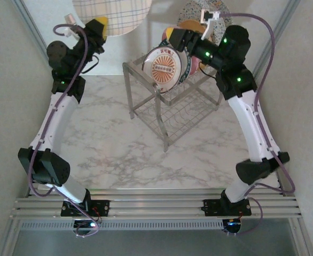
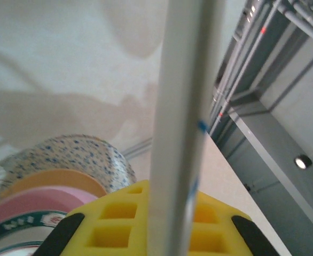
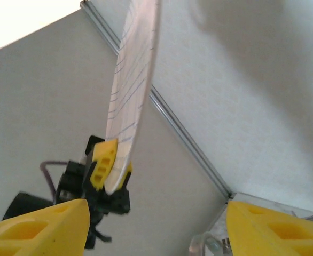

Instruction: Unload the plates from the dish rack

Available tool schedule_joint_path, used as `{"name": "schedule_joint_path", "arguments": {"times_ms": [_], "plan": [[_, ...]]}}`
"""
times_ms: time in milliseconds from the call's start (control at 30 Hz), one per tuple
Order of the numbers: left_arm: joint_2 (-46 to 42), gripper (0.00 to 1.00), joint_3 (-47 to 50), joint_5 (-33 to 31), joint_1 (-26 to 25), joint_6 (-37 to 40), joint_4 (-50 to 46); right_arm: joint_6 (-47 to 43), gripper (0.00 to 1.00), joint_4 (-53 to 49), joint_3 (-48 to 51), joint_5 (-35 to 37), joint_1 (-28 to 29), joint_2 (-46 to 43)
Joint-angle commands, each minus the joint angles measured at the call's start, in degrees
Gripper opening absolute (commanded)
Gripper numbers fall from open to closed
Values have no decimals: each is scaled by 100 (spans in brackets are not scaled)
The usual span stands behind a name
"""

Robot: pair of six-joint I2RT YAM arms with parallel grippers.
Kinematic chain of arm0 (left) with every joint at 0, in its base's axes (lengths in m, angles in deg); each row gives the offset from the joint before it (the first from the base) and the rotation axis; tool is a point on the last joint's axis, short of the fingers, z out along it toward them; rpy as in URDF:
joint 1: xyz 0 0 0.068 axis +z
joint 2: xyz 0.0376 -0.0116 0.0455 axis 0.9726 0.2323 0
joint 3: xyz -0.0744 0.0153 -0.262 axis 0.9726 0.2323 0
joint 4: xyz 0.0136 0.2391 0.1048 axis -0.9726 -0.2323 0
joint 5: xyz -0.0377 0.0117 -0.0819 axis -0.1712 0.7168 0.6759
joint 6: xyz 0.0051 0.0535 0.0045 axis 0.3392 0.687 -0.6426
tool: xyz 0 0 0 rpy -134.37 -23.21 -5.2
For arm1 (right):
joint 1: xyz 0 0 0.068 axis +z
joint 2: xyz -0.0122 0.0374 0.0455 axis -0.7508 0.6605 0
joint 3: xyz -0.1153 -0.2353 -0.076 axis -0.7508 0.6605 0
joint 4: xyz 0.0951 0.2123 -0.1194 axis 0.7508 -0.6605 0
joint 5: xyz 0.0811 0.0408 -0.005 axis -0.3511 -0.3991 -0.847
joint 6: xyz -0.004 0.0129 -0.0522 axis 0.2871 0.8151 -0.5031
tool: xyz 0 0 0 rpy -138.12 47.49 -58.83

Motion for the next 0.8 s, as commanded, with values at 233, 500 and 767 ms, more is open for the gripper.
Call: {"name": "schedule_joint_path", "arguments": {"times_ms": [233, 500, 767], "plan": [[-957, 0, 2165, -428, 1151, -112, 658, -3027, 81, 1665, 2335, 368, 884, -1635], [-1334, 0, 4224, -862, 1601, 37, 1044, -4887, 83, 166, 2398, 1145, 1723, -1875], [-1004, 0, 5430, -767, 1669, 315, 1554, -5835, 86, -182, 2674, 2540, 2767, -1942]]}}
